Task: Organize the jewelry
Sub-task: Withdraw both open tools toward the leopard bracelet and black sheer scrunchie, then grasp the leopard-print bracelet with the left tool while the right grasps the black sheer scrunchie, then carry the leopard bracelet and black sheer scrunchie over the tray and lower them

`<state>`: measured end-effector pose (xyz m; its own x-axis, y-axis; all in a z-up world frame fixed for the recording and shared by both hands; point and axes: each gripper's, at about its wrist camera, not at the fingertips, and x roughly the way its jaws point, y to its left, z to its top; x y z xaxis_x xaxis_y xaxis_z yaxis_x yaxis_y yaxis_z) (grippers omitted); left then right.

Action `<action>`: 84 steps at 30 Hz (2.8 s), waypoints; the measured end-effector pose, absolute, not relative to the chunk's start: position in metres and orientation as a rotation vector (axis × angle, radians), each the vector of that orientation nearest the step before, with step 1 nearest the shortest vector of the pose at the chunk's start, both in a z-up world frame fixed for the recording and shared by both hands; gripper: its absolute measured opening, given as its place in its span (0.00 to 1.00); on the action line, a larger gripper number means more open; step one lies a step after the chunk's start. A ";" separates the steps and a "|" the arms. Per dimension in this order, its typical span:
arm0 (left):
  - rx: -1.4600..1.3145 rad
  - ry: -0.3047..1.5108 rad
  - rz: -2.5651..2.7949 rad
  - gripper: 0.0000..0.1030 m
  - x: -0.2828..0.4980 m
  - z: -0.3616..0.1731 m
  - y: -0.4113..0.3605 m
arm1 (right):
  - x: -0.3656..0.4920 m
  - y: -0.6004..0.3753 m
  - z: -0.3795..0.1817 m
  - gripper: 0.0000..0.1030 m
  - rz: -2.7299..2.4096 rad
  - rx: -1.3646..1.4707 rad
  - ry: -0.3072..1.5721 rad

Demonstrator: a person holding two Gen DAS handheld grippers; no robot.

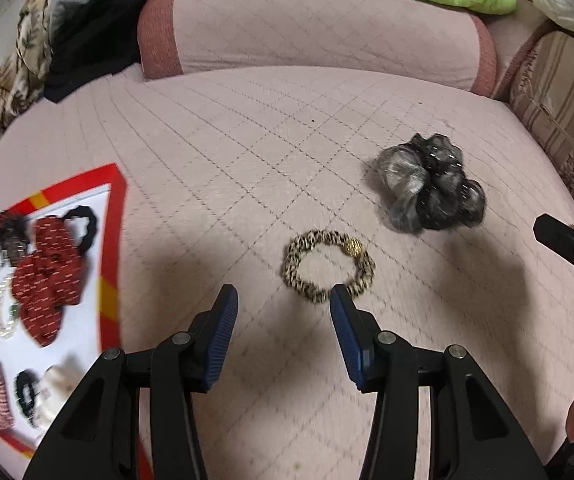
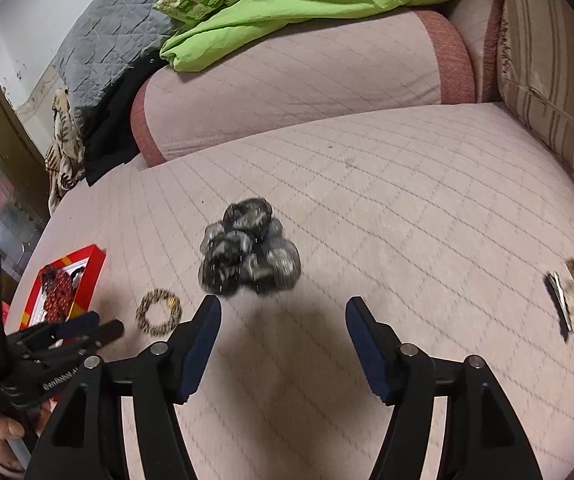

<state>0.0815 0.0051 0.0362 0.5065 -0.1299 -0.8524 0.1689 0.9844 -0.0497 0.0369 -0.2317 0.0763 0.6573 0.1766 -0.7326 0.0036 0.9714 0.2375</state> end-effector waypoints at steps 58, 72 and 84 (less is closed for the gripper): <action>0.118 0.815 -0.197 0.06 0.022 0.083 -0.011 | 0.041 -0.214 0.090 0.23 0.134 0.262 0.826; 0.101 0.718 -0.181 0.06 -0.045 0.136 0.011 | -0.024 -0.196 0.123 0.23 0.158 0.240 0.776; 0.041 0.667 -0.141 0.06 -0.103 0.165 0.042 | -0.079 -0.176 0.144 0.23 0.198 0.219 0.731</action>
<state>-0.1029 0.0418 0.1650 0.7764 -0.1169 -0.6193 0.1430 0.9897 -0.0076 -0.0790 -0.1757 0.1444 0.7280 0.2545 -0.6366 -0.1023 0.9585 0.2661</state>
